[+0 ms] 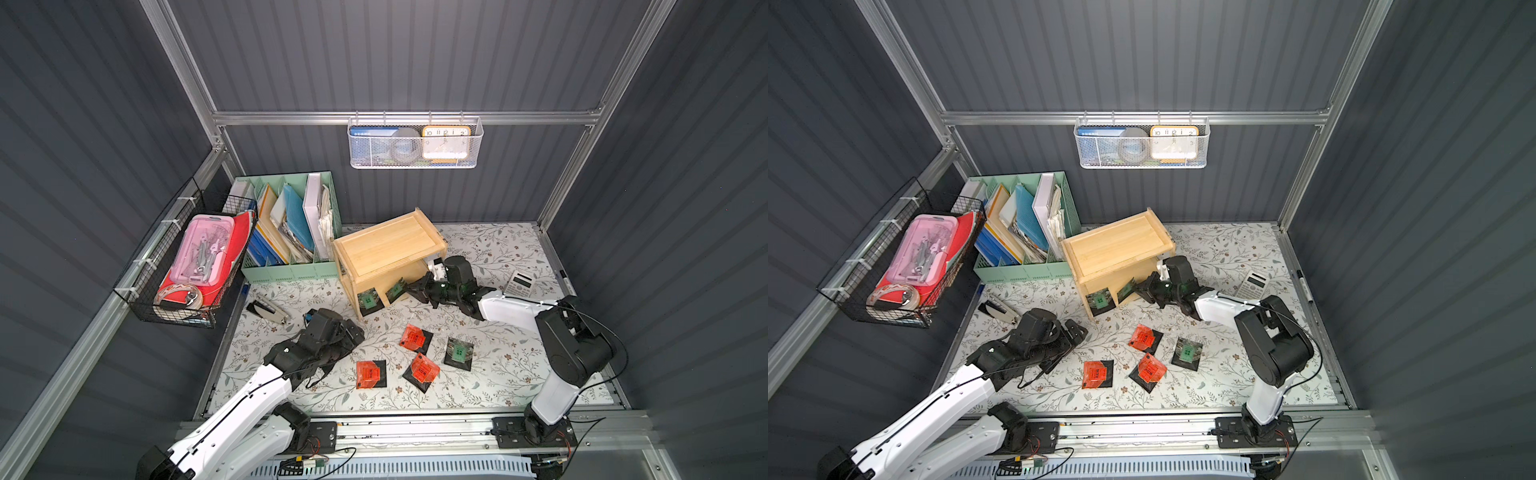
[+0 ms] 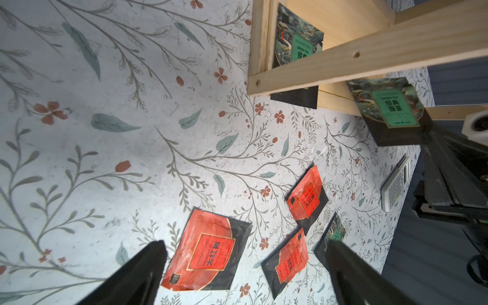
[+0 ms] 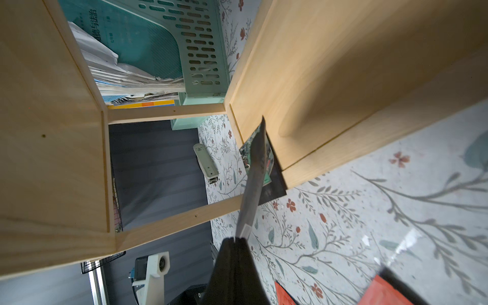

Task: Place the tea bags on the shelf by color
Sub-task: Place the tea bag on the shelf.

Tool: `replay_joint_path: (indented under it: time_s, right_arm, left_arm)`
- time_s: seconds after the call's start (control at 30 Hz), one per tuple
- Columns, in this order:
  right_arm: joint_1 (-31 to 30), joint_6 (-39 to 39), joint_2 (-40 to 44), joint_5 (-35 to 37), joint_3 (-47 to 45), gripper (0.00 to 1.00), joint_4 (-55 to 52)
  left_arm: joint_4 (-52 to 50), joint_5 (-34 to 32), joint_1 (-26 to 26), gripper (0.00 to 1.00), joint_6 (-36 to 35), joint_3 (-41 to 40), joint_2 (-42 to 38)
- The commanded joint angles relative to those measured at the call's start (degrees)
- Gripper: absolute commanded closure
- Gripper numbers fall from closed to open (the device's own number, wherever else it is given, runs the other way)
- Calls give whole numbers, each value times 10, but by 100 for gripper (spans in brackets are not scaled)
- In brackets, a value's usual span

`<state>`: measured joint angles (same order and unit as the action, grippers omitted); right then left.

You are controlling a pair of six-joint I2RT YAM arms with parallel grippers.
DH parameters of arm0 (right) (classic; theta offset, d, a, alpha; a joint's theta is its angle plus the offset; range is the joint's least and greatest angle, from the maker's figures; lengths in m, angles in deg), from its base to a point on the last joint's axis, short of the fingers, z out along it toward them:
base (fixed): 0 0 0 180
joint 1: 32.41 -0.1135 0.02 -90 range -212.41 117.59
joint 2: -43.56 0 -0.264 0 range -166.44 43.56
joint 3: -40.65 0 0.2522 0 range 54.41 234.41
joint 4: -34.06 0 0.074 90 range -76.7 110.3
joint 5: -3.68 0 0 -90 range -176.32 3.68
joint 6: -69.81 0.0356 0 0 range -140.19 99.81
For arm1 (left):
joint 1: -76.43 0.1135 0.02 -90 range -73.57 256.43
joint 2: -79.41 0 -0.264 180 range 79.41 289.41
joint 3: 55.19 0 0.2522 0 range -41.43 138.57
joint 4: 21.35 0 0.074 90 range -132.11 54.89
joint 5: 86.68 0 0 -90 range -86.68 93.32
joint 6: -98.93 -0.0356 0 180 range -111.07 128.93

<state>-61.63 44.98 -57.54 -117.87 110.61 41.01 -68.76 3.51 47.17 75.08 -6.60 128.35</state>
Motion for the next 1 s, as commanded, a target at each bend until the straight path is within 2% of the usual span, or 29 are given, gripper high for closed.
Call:
replay_joint_path:
  time_s: [0.0,0.57,0.97]
  right_arm:
    - [5,10,-22,-4,18,100,24]
    - [21,19,-87,2,22,100,25]
    - [21,-12,-98,14,56,100,-42]
  left_arm:
    - [-30,-2,3,0,-6,12,-10]
    - [-32,-1,3,0,-11,16,4]
    - [-27,0,3,0,-18,19,14]
